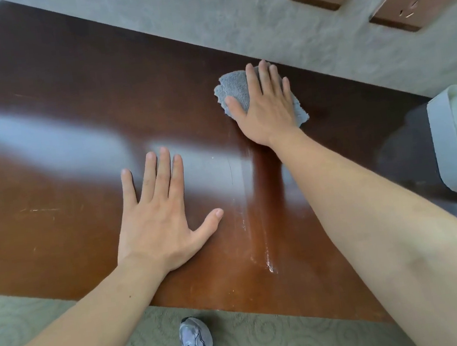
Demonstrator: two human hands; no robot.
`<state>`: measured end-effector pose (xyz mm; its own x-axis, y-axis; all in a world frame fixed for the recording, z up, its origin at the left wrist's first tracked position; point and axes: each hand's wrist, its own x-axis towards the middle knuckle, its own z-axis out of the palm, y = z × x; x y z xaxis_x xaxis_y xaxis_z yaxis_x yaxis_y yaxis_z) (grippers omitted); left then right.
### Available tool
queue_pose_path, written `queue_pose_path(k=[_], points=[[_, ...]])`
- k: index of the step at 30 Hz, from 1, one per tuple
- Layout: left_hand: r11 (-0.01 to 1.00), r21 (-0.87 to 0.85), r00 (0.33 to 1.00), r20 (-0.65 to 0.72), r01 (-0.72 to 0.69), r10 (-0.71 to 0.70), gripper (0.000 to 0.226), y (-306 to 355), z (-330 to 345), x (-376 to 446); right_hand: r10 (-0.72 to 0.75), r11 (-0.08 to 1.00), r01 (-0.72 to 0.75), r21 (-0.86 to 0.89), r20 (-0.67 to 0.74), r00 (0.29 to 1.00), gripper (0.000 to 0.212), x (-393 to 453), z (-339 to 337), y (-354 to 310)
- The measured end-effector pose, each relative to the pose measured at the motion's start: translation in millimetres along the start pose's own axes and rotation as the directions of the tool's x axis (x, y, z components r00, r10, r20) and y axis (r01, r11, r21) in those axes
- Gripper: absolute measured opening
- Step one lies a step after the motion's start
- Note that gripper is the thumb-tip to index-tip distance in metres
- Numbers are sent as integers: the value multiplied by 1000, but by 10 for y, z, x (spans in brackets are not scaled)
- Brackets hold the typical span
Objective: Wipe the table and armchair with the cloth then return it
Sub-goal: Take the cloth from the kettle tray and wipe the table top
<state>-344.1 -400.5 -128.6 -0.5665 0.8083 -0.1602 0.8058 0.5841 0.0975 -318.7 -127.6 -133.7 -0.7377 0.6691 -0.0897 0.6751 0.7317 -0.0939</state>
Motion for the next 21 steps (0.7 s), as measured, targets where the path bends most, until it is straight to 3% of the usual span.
queue_pose_path(k=[6,12,17,21], points=[[1000,-7,1000,-1,6,-6,106,9,-19,-8,-140,989,135,67,90,986,80,-136,-69,11],[998,-60,999,-22,22,-23,104,3,-46,-20,-324,942,311,124,101,941,79,-1075,-58,-84],[996,-84,999,-34,33,-36,102,8,-57,-25,-315,936,283,209,139,939,74,-2269,-22,87],[995,-90,998,-46,37,-42,97,18,-56,-31,-264,961,250,119,127,956,76,-2912,100,94]])
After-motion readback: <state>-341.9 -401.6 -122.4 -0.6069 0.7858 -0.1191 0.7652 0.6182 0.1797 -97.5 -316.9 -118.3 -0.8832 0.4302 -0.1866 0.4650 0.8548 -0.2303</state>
